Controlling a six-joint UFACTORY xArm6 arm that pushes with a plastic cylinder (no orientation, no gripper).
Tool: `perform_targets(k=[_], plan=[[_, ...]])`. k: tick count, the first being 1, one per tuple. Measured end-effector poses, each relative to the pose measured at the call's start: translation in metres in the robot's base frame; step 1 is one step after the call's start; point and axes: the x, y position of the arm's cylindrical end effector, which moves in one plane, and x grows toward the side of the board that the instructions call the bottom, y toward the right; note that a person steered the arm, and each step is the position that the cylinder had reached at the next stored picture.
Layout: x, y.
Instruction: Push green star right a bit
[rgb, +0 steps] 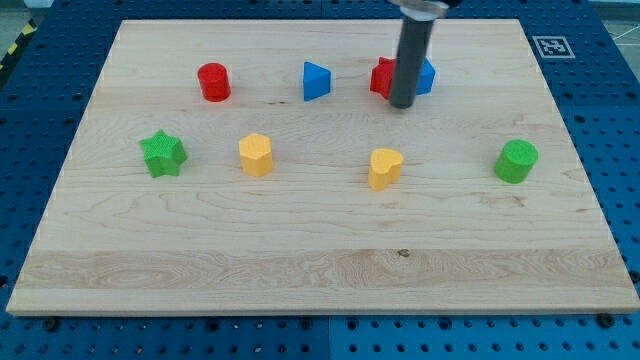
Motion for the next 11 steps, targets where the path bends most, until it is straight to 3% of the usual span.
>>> perform_targets(k=[8,11], plan=[[0.001,-0.025],[0.014,-0.172]])
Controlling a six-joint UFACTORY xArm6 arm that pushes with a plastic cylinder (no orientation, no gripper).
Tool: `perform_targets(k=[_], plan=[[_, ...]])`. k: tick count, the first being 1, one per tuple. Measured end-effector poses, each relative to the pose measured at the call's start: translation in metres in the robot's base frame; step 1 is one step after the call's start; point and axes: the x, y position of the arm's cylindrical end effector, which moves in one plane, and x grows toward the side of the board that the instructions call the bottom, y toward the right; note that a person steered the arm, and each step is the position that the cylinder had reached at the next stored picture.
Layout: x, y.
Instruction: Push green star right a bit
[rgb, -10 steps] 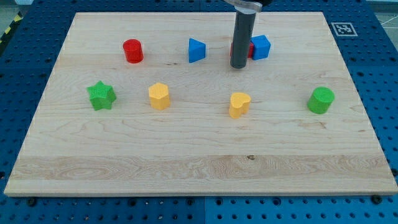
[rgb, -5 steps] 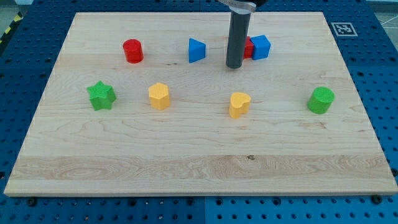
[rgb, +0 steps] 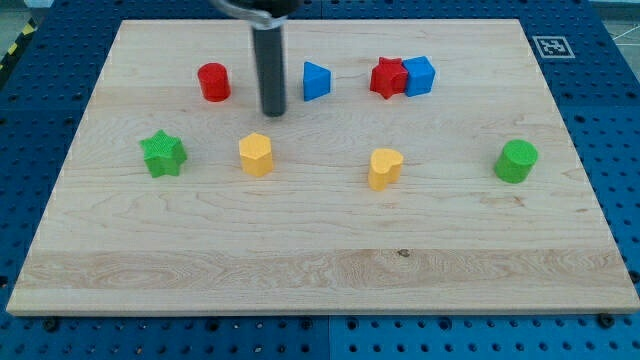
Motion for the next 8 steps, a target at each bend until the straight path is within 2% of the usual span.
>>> perform_targets(k=[1,3,4,5,6,8], plan=[[0.013,-0.076],[0.014,-0.163],[0.029,-0.165],[0.065,-0.158],[0.068,-0.121],[0.067,-0.121]])
